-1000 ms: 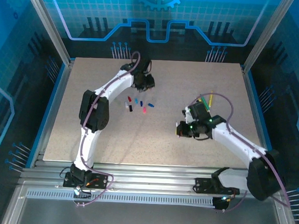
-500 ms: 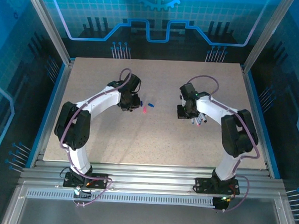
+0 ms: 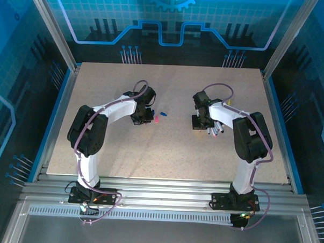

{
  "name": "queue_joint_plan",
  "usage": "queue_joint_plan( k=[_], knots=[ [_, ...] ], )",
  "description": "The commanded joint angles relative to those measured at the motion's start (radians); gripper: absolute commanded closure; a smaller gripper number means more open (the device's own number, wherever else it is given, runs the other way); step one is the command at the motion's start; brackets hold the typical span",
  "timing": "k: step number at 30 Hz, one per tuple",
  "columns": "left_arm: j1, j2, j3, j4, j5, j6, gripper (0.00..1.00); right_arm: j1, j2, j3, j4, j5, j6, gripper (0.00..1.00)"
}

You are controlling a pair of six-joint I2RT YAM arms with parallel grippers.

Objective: Open the pen caps

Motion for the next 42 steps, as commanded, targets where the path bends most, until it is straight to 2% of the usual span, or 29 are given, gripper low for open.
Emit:
queue_joint_plan(
  k=[1, 6, 10, 13, 15, 26, 33, 39, 42],
  knots=[
    [-0.021, 0.045, 0.052, -0.003, 0.010, -0.005, 1.00, -0.020, -0.012, -0.021, -0.011, 0.029, 0.007, 0.96],
    [-0.029, 0.101, 0.094, -0.013, 0.009, -0.018, 0.99, -0.033, -0.029, -0.044, -0.006, 0.029, 0.011, 0.91],
    [-0.031, 0.122, 0.112, -0.015, 0.009, -0.019, 0.79, -0.040, -0.049, -0.059, -0.001, 0.028, 0.016, 0.79],
    [-0.031, 0.130, 0.124, -0.018, 0.013, -0.017, 0.71, -0.043, -0.059, -0.063, -0.002, 0.027, 0.021, 0.75],
    [-0.031, 0.130, 0.128, -0.018, 0.012, -0.017, 0.69, -0.044, -0.068, -0.066, -0.001, 0.025, 0.023, 0.74],
    [-0.032, 0.073, 0.141, -0.022, -0.001, -0.004, 0.68, -0.044, -0.159, -0.072, -0.006, 0.000, 0.035, 0.70],
    [-0.032, -0.055, 0.146, -0.072, -0.065, 0.023, 0.67, -0.042, -0.291, -0.065, -0.031, -0.028, 0.042, 0.68],
    [-0.031, -0.208, 0.085, -0.026, -0.106, 0.026, 0.64, -0.033, -0.401, -0.074, -0.002, -0.076, 0.028, 0.65],
    [-0.031, -0.295, -0.004, 0.065, -0.125, 0.048, 0.62, -0.018, -0.470, -0.125, 0.073, -0.104, 0.009, 0.52]
  ],
)
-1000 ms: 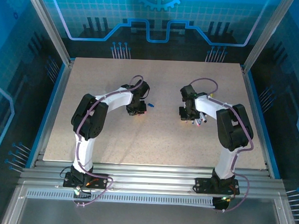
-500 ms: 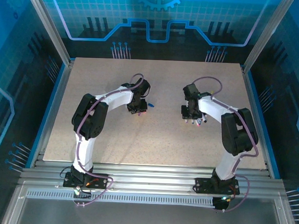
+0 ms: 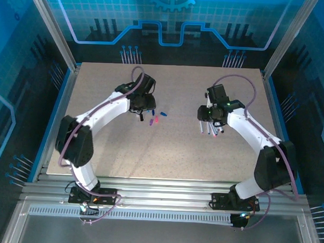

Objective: Open the pen caps

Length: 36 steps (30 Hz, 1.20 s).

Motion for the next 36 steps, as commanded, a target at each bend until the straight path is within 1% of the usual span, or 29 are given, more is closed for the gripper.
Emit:
queue_joint_plan(
  k=[1, 2, 4, 5, 6, 7, 8, 9, 11, 12, 16, 19, 23, 25, 30, 32, 33, 36],
  knots=[
    [-0.003, -0.103, -0.111, 0.108, -0.047, 0.051, 0.61, 0.019, -0.085, -0.056, 0.064, -0.035, -0.018, 0.45],
    [-0.003, -0.133, -0.148, 0.153, -0.050, 0.061, 0.59, 0.027, -0.111, -0.077, 0.087, -0.029, -0.025, 0.38],
    [-0.003, -0.181, -0.207, 0.217, -0.074, 0.075, 0.53, 0.038, -0.149, -0.111, 0.119, -0.019, -0.036, 0.10],
    [-0.003, -0.209, -0.244, 0.255, -0.083, 0.083, 0.50, 0.039, -0.161, -0.124, 0.126, -0.019, -0.042, 0.00],
    [-0.003, -0.231, -0.271, 0.280, -0.100, 0.088, 0.47, 0.041, -0.165, -0.129, 0.126, -0.021, -0.049, 0.00],
    [-0.003, -0.253, -0.297, 0.299, -0.119, 0.093, 0.39, 0.044, -0.162, -0.128, 0.117, -0.016, -0.054, 0.00],
    [-0.004, -0.273, -0.316, 0.312, -0.131, 0.102, 0.35, 0.048, -0.158, -0.126, 0.108, -0.005, -0.055, 0.00],
    [-0.005, -0.293, -0.338, 0.327, -0.143, 0.114, 0.18, 0.055, -0.153, -0.125, 0.101, 0.006, -0.059, 0.00],
    [-0.010, -0.333, -0.382, 0.355, -0.198, 0.118, 0.09, 0.078, -0.148, -0.126, 0.103, 0.037, -0.068, 0.00],
    [-0.011, -0.361, -0.417, 0.390, -0.222, 0.125, 0.01, 0.091, -0.145, -0.129, 0.111, 0.058, -0.072, 0.00],
    [-0.015, -0.472, -0.584, 0.594, -0.286, 0.135, 0.01, 0.129, -0.124, -0.120, 0.130, 0.106, -0.076, 0.00],
    [-0.016, -0.549, -0.712, 0.769, -0.301, 0.150, 0.01, 0.145, -0.111, -0.113, 0.147, 0.143, -0.078, 0.00],
    [-0.016, -0.610, -0.829, 0.921, -0.307, 0.178, 0.01, 0.165, -0.109, -0.130, 0.195, 0.195, -0.103, 0.00],
    [-0.016, -0.625, -0.849, 0.925, -0.318, 0.191, 0.01, 0.178, -0.118, -0.152, 0.237, 0.209, -0.121, 0.00],
    [-0.016, -0.626, -0.833, 0.837, -0.314, 0.239, 0.01, 0.208, -0.153, -0.231, 0.374, 0.263, -0.156, 0.00],
    [-0.017, -0.629, -0.839, 0.830, -0.340, 0.254, 0.01, 0.224, -0.170, -0.268, 0.457, 0.286, -0.171, 0.00],
    [-0.017, -0.635, -0.848, 0.842, -0.352, 0.272, 0.01, 0.231, -0.179, -0.315, 0.502, 0.302, -0.177, 0.00],
    [-0.017, -0.670, -0.879, 0.856, -0.392, 0.318, 0.01, 0.248, -0.206, -0.388, 0.597, 0.306, -0.208, 0.00]
  ],
)
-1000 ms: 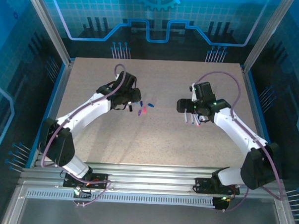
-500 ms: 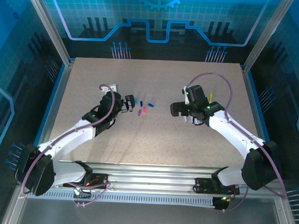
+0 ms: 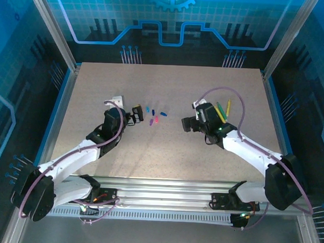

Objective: Open the pen caps

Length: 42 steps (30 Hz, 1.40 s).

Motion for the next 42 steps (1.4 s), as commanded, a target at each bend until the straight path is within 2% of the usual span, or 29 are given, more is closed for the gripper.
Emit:
queue_joint_plan(
  k=[1, 4, 9, 11, 13, 15, 17, 19, 21, 23, 24, 26, 28, 32, 35, 37, 39, 40, 42],
  knots=[
    [-0.006, -0.062, -0.039, 0.032, -0.075, 0.087, 0.01, 0.022, -0.044, -0.067, 0.174, 0.047, -0.056, 0.00],
    [-0.006, -0.124, -0.075, -0.007, -0.121, 0.159, 0.01, 0.033, -0.048, -0.100, 0.199, 0.066, -0.089, 0.00],
    [0.006, -0.229, -0.181, -0.042, -0.319, 0.329, 0.01, 0.034, -0.032, -0.103, 0.209, 0.128, -0.127, 0.00],
    [0.027, -0.257, -0.240, 0.000, -0.361, 0.347, 0.01, 0.030, -0.030, -0.105, 0.230, 0.128, -0.145, 0.00],
    [0.070, -0.244, -0.301, 0.107, -0.367, 0.311, 0.01, 0.025, -0.022, -0.105, 0.243, 0.116, -0.159, 0.00],
    [0.144, -0.176, -0.358, 0.247, -0.323, 0.242, 0.01, 0.013, -0.010, -0.098, 0.246, 0.098, -0.152, 0.00],
    [0.207, -0.054, -0.397, 0.466, -0.294, 0.227, 0.01, -0.005, 0.000, -0.096, 0.252, 0.087, -0.136, 0.00],
    [0.217, 0.076, -0.375, 0.608, -0.258, 0.308, 0.01, -0.021, 0.003, -0.102, 0.266, 0.085, -0.142, 0.00],
    [0.227, 0.262, -0.349, 0.872, -0.248, 0.410, 0.01, -0.046, -0.009, -0.122, 0.298, 0.102, -0.156, 0.00],
    [0.240, 0.428, -0.311, 1.039, -0.238, 0.483, 0.01, -0.089, -0.024, -0.150, 0.330, 0.116, -0.166, 0.00],
    [0.239, 0.468, -0.281, 1.027, -0.239, 0.505, 0.01, -0.117, -0.032, -0.165, 0.348, 0.128, -0.173, 0.00],
    [0.235, 0.441, -0.280, 0.956, -0.175, 0.493, 0.01, -0.171, -0.040, -0.187, 0.373, 0.175, -0.177, 0.00],
    [0.253, 0.442, -0.318, 1.034, -0.145, 0.484, 0.01, -0.224, -0.054, -0.199, 0.374, 0.188, -0.181, 0.00],
    [0.302, 0.412, -0.355, 1.041, -0.065, 0.427, 0.01, -0.274, -0.083, -0.227, 0.412, 0.217, -0.240, 0.00],
    [0.342, 0.392, -0.319, 0.933, 0.004, 0.390, 0.01, -0.311, -0.095, -0.264, 0.471, 0.198, -0.225, 0.00],
    [0.391, 0.396, -0.281, 0.827, 0.159, 0.368, 0.01, -0.326, -0.092, -0.265, 0.466, 0.184, -0.218, 0.00],
    [0.427, 0.481, -0.254, 0.883, 0.210, 0.361, 0.01, -0.327, -0.089, -0.257, 0.443, 0.187, -0.219, 0.00],
    [0.436, 0.434, -0.226, 0.729, 0.223, 0.328, 0.01, -0.328, -0.092, -0.258, 0.439, 0.187, -0.219, 0.00],
    [0.442, 0.465, -0.250, 0.847, 0.229, 0.345, 0.01, -0.329, -0.102, -0.278, 0.470, 0.187, -0.230, 0.00]
  ],
)
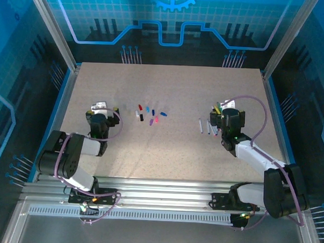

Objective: Open the pen caps

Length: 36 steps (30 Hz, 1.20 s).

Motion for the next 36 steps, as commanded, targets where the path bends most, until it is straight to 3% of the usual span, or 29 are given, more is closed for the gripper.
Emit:
queue_joint_plan(
  k=[1, 6, 10, 12, 14, 15, 16, 20, 36],
  knots=[
    [0.015, 0.010, 0.009, -0.009, 0.113, -0.037, 0.01, -0.016, -0.022, -0.034, 0.087, 0.013, -0.024, 0.00],
    [0.015, 0.014, 0.014, -0.003, 0.108, -0.032, 0.01, -0.060, 0.049, -0.057, 0.170, -0.002, 0.013, 0.00],
    [0.015, 0.011, 0.015, -0.011, 0.111, -0.035, 0.01, -0.071, 0.178, -0.129, 0.471, -0.058, -0.001, 0.00],
    [0.015, 0.012, 0.016, -0.012, 0.108, -0.034, 0.01, -0.112, 0.268, -0.135, 0.589, -0.190, -0.020, 0.00],
    [0.014, 0.012, 0.016, -0.010, 0.109, -0.032, 0.01, -0.163, 0.254, -0.137, 0.526, -0.324, 0.015, 0.00],
    [0.014, 0.013, 0.017, -0.015, 0.107, -0.034, 0.01, -0.171, 0.302, -0.186, 0.688, -0.345, 0.002, 0.00],
    [0.014, 0.012, 0.020, -0.020, 0.105, -0.032, 0.01, -0.169, 0.309, -0.209, 0.736, -0.327, 0.002, 0.00],
    [0.013, 0.012, 0.021, -0.021, 0.104, -0.032, 0.01, -0.157, 0.291, -0.181, 0.654, -0.272, 0.014, 0.00],
    [0.006, 0.013, 0.022, -0.022, 0.098, -0.024, 0.01, -0.157, 0.296, -0.169, 0.639, -0.300, 0.003, 0.00]
  ],
)
